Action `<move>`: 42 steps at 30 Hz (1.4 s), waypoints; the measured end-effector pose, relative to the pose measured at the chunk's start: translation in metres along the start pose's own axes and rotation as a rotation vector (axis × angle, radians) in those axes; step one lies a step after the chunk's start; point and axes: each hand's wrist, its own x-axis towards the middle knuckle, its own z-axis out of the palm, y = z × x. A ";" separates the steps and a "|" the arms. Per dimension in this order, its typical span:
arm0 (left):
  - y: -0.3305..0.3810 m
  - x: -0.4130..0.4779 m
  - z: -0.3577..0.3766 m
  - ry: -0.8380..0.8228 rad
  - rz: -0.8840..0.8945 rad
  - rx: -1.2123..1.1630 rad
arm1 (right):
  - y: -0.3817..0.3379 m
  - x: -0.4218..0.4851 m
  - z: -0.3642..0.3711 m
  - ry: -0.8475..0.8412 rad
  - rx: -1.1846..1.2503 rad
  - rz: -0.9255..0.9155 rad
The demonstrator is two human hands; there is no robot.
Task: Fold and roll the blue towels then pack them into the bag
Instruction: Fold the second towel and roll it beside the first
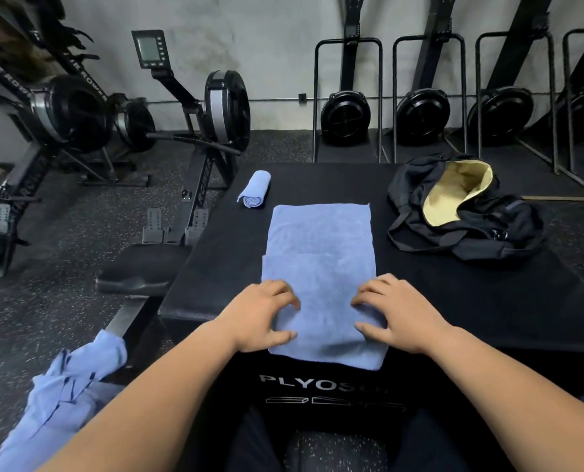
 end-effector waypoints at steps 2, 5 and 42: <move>-0.004 -0.011 0.008 0.051 0.032 0.015 | -0.001 -0.007 0.001 0.050 -0.010 -0.007; -0.007 -0.017 0.015 0.121 0.067 0.031 | 0.001 -0.006 0.001 0.098 -0.042 -0.032; -0.014 0.037 -0.016 0.542 -0.680 -0.794 | 0.029 0.038 -0.021 0.358 1.064 0.682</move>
